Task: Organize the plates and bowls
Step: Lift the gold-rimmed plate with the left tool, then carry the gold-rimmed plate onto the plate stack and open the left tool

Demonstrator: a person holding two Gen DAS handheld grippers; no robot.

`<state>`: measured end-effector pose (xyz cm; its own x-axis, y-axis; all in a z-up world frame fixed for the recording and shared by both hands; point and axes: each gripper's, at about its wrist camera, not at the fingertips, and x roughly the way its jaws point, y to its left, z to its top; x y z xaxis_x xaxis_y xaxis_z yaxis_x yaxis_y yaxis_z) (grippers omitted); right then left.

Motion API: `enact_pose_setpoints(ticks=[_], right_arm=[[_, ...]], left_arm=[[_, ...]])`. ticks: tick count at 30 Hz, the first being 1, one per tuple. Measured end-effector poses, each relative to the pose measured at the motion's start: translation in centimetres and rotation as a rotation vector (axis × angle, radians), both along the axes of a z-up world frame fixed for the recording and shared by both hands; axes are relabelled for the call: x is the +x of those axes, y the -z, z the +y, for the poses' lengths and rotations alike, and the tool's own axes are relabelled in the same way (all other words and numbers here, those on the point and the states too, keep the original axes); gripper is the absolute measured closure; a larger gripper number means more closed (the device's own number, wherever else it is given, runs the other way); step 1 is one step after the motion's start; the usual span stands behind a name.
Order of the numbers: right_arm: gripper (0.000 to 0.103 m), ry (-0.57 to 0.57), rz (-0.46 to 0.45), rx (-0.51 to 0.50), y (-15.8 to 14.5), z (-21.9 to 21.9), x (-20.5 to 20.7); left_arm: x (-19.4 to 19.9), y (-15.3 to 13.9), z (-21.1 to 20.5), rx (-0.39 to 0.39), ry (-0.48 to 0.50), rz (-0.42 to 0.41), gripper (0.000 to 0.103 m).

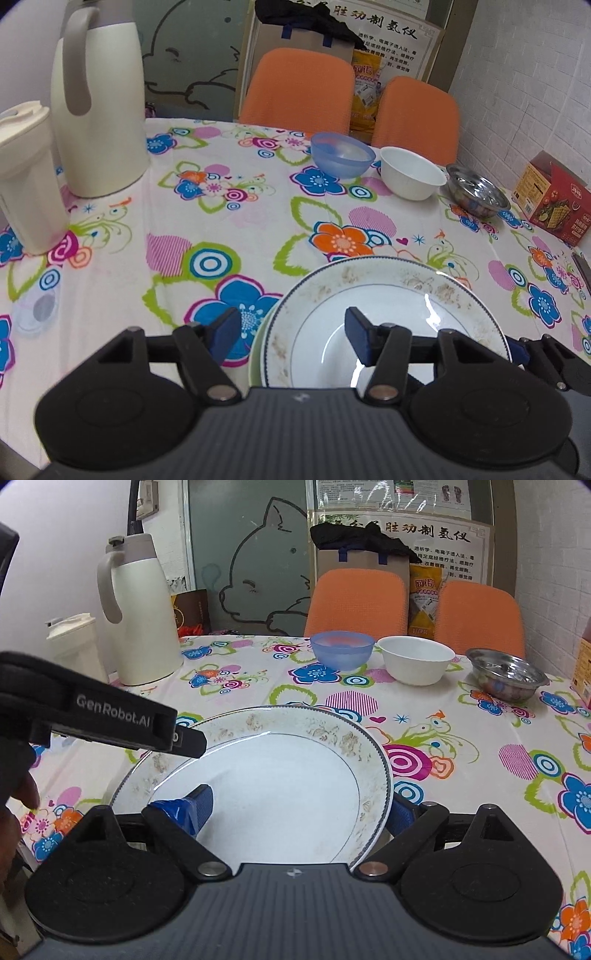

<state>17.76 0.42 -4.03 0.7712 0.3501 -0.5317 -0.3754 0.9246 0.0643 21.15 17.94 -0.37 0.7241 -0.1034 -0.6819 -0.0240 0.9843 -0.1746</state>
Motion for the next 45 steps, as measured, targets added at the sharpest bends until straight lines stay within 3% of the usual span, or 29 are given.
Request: enact_pose_setpoints(ticks=[5,9,13,16,21,23,27,32,35,45], right_arm=[[0.023,0.019,0.036,0.117,-0.3,-1.5,0.3],[0.021,-0.025,0.040,-0.015,-0.5,0.1,0.2],[0.023,0.013,0.038,0.073,-0.9,-1.4,0.4],[0.021,0.009,0.041,-0.004,-0.6,-0.7,0.4],[0.023,0.008,-0.010,-0.004,-1.3,-1.0,0.2],[0.023,0.035,-0.039,0.035,-1.8,-2.0,0.2],[0.023,0.047,0.006,0.085,-1.6,-3.6,0.6],[0.023,0.095,0.053,0.118,-0.7,-5.7,1.1],[0.023,0.132,0.074,0.156,-0.6,-7.6,1.6],[0.023,0.208,0.062,0.151,-0.8,-13.1,3.2]], left_arm=[[0.1,-0.3,0.4,-0.014,-0.015,-0.009,0.048],[0.6,-0.6,0.4,-0.029,-0.020,-0.011,0.047],[0.7,-0.8,0.6,-0.032,-0.026,-0.019,0.045],[1.1,-0.9,0.5,-0.041,-0.024,-0.016,0.045],[1.0,-1.0,0.3,-0.038,-0.019,-0.021,0.044],[0.9,-1.0,0.2,-0.034,-0.020,-0.019,0.043],[1.0,-0.7,-0.1,-0.046,-0.010,-0.011,0.043],[1.6,-0.7,-1.7,-0.042,0.030,0.001,0.032],[2.0,-1.1,-2.9,-0.034,0.047,-0.007,0.016],[4.9,-1.9,-7.5,-0.010,0.131,0.019,0.009]])
